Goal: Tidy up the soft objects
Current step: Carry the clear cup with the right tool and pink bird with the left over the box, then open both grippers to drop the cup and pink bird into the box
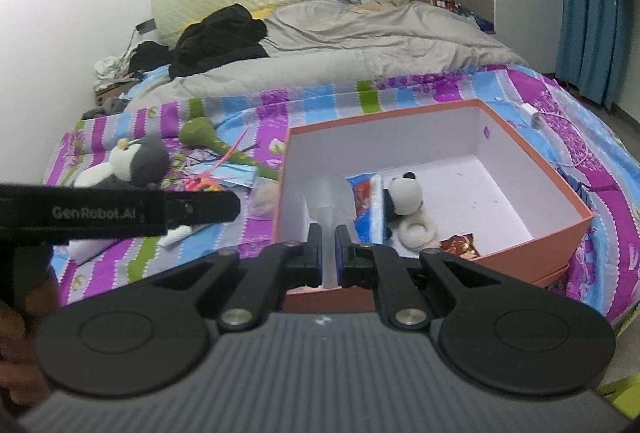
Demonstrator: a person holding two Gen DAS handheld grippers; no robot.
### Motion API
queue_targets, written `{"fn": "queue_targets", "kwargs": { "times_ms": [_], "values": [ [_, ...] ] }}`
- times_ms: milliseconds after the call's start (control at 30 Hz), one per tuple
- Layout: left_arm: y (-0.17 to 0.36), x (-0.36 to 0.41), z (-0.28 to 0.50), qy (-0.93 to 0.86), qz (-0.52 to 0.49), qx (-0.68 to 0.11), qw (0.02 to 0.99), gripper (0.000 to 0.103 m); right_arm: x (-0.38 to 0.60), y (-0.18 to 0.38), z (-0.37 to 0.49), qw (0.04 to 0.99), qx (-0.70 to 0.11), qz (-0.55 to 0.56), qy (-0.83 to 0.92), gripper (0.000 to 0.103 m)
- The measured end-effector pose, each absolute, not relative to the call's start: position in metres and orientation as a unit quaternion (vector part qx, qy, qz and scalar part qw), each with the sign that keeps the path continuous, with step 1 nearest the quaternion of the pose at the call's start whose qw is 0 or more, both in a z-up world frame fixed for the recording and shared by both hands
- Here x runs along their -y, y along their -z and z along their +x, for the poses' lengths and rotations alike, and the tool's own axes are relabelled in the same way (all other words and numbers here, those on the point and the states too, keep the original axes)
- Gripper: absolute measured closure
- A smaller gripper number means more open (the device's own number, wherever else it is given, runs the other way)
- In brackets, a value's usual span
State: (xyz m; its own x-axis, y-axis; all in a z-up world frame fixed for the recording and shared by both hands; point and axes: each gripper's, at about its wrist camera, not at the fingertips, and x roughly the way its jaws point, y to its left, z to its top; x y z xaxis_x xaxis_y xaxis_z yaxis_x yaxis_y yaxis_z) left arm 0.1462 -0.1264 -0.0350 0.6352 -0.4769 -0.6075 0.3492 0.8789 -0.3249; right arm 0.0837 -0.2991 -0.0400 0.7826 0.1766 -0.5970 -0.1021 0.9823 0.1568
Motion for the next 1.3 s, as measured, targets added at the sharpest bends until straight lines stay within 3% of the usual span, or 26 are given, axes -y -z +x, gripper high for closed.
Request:
{"fn": "queue_targets", "kwargs": {
  "times_ms": [867,967,1067,1167,1300],
  "values": [
    [0.081,0.226,0.286,0.266,-0.043,-0.444,0.854,0.059,0.368,0.087,0.200,0.906,-0.409,0.104,-0.044,0.090],
    [0.084,0.227,0.288,0.269,-0.040,-0.444,0.854,0.057,0.371,0.091,0.201,0.903,-0.413,0.110,-0.042,0.087],
    [0.084,0.228,0.287,0.266,-0.039,-0.444,0.855,0.048,0.373,0.092,0.201,0.903,-0.412,0.113,-0.044,0.082],
    [0.080,0.225,0.283,0.262,-0.042,-0.439,0.858,0.045,0.374,0.089,0.198,0.904,-0.409,0.118,-0.041,0.067],
    [0.071,0.219,0.274,0.261,-0.046,-0.428,0.864,0.044,0.371,0.080,0.189,0.910,-0.396,0.111,-0.047,0.066]
  ]
}}
